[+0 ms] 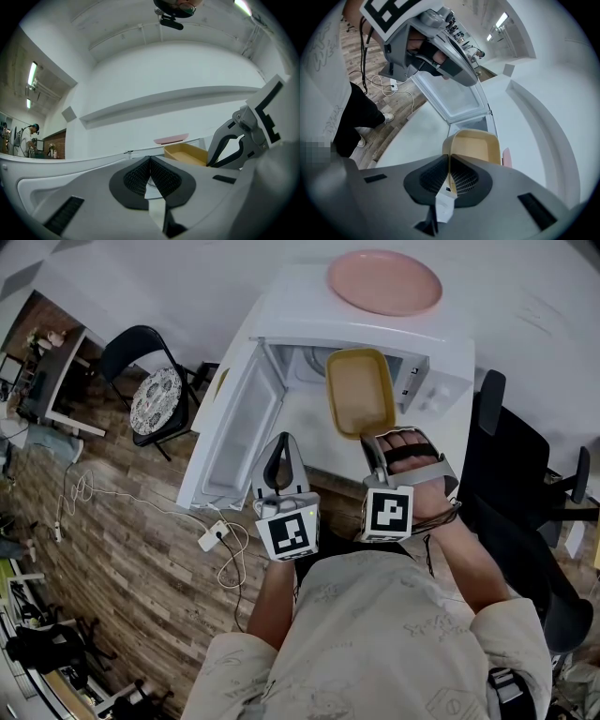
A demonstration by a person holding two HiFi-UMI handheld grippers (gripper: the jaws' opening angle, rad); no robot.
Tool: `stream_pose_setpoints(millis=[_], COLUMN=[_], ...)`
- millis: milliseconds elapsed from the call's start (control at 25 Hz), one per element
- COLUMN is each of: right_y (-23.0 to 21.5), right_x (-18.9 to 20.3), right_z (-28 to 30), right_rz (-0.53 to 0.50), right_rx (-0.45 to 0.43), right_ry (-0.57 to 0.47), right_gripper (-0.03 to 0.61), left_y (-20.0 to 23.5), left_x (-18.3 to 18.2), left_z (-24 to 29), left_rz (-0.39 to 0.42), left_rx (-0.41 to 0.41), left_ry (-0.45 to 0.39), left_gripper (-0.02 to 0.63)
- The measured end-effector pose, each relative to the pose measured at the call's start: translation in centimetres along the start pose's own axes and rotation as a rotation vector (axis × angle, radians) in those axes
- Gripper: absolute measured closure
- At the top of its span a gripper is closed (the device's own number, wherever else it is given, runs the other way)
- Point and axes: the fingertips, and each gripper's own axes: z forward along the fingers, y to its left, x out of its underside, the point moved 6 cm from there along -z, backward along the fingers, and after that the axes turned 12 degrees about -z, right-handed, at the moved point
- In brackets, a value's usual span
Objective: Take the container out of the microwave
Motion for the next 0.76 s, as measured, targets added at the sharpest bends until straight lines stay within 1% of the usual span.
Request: stream_pose_setpoints(millis=[320, 640, 760], right_y=[-0.06, 0.06, -0.02], right_x=[-0.24, -0.11, -0.16], right_z=[-0.14, -0.01, -0.06], right_rz=[-0.008, -0.007, -0.005], right_rx=[-0.001, -0.008, -0.006], right_ry=[-0.002, 0.002, 0.001], right_gripper=[0.548, 0.548, 0.548], left_y=[0.2, 0.18, 0.27], left_x=[0.19, 0.12, 0.2], left_z=[-0.36, -0.43, -0.51], left_rz=[-0.009, -0.008, -0.009], left_rx=[-0.008, -0.006, -0.008], left_ry=[0.023, 0.008, 0.015], left_gripper=[0.606, 0.606, 0.606])
